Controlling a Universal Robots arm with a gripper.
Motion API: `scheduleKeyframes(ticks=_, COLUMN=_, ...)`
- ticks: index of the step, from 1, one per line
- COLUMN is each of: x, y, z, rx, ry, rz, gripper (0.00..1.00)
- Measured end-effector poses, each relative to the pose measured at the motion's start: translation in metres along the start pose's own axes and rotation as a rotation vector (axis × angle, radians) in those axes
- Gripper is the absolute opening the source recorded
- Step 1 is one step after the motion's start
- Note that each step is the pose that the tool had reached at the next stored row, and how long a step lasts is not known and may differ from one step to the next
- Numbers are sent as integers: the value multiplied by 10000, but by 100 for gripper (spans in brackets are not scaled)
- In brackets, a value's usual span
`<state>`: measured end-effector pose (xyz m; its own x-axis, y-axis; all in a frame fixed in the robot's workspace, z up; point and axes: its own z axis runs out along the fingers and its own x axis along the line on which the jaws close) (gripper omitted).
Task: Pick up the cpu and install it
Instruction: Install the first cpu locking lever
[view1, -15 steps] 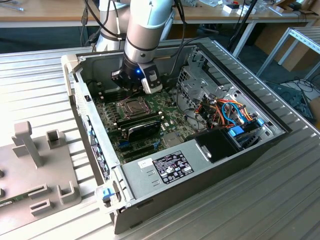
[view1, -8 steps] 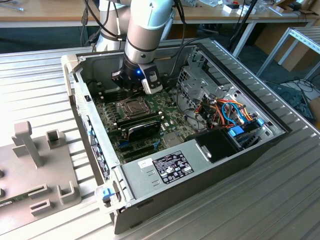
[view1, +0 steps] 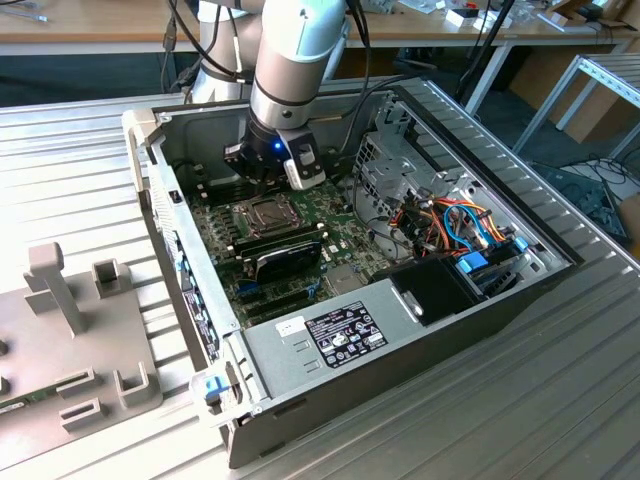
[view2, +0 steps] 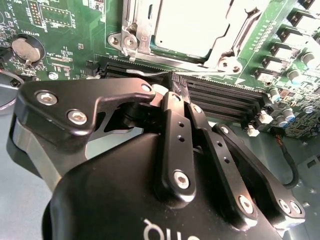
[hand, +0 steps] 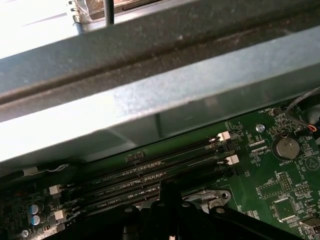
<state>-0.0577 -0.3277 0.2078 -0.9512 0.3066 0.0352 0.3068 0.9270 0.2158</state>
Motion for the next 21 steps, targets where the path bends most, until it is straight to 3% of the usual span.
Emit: scheduleKeyframes(ticks=21, x=-23, y=-2, z=40, rx=3, ry=-1, rz=-1, gripper=11)
